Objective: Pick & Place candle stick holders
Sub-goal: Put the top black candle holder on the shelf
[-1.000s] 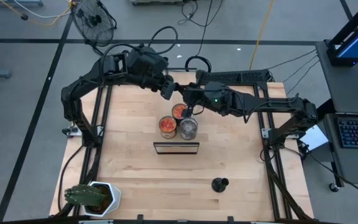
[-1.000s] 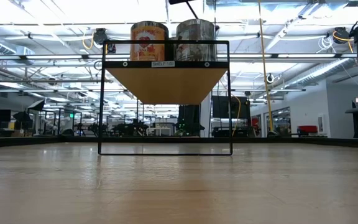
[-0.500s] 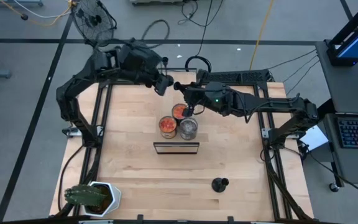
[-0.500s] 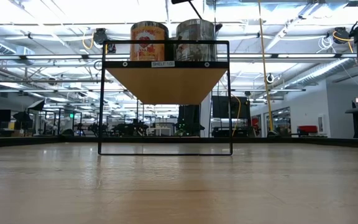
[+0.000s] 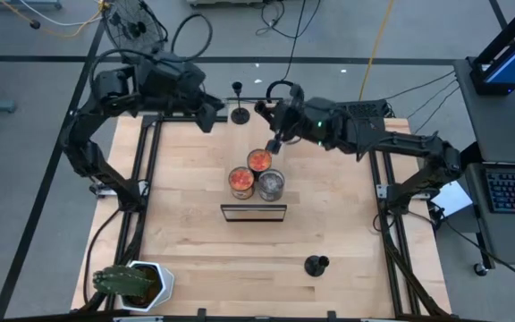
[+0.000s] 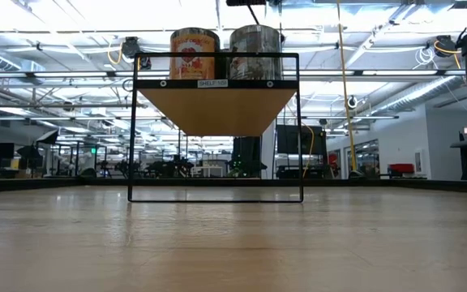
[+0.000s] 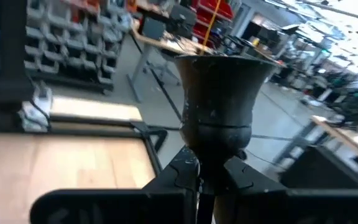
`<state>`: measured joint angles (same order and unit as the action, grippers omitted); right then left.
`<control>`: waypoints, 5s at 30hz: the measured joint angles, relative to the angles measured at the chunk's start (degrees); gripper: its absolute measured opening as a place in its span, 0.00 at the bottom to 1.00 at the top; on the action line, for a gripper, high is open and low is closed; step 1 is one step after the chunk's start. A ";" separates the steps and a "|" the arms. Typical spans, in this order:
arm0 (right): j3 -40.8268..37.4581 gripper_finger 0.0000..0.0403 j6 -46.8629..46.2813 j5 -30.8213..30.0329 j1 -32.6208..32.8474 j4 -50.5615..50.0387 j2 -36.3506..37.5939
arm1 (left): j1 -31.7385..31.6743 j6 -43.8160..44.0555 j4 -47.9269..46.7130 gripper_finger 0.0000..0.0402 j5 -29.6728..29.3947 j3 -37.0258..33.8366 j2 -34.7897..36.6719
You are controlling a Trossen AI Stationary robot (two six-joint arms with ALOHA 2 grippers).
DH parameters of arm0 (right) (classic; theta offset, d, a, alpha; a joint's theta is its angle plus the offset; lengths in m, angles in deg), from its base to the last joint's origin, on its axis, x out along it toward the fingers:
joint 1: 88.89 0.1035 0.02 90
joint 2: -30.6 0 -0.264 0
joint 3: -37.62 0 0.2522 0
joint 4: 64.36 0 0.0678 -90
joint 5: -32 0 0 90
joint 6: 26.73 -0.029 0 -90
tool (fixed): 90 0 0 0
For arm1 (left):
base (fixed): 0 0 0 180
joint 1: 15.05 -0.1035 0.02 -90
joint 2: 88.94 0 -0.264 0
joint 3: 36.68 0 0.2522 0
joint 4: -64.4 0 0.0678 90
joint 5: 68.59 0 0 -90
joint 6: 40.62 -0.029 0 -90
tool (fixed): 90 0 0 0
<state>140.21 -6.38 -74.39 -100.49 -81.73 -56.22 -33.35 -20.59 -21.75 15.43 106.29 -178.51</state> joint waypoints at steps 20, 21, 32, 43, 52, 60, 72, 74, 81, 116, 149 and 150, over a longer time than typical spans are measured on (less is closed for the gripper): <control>-11.36 0.03 -19.88 27.29 -19.02 24.98 -1.03 | -2.07 -0.10 -1.02 0.22 -7.72 -12.23 0.58; -12.59 0.03 -20.94 28.18 -19.66 26.52 -1.07 | -2.43 -0.35 -0.60 0.22 -7.71 -12.54 0.53; -18.82 0.03 -21.87 29.27 -22.83 32.81 -0.97 | -5.27 -5.43 15.63 0.22 -6.38 -26.75 6.91; -19.10 0.03 -23.88 32.07 -24.08 37.10 -3.92 | -5.35 -5.91 44.23 0.22 -3.26 -60.31 25.11; -19.09 0.03 -28.69 33.09 -24.86 46.43 -9.44 | -4.92 -5.96 61.18 0.22 -2.35 -78.55 37.60; -15.16 0.03 -28.66 33.16 -24.93 48.03 -13.91 | -4.92 -6.44 65.46 0.22 -1.73 -85.43 43.28; -12.61 0.03 -26.57 33.06 -25.26 47.22 -18.10 | -4.92 -6.73 64.51 0.22 -1.09 -85.79 43.40; -12.61 0.03 -25.65 32.94 -25.28 46.45 -18.12 | -4.92 -6.82 64.51 0.22 -1.09 -85.79 43.40; -12.66 0.03 -22.76 31.39 -25.20 44.38 -18.06 | -4.92 -6.77 64.53 0.22 -1.07 -85.79 43.40; -12.70 0.06 -21.17 28.44 -25.50 41.99 -20.29 | -4.92 -4.76 64.88 0.22 0.55 -85.79 43.36; -12.70 0.03 -19.92 28.64 -24.88 37.79 -19.44 | -4.90 -5.26 64.45 0.22 0.52 -85.77 43.36; -12.70 0.03 -19.67 28.66 -24.78 37.07 -19.09 | -4.90 -5.26 64.34 0.22 0.50 -85.77 43.36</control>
<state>127.52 -26.06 -45.73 -125.27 -44.66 -75.31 -38.25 -25.86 42.59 15.93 20.52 -135.16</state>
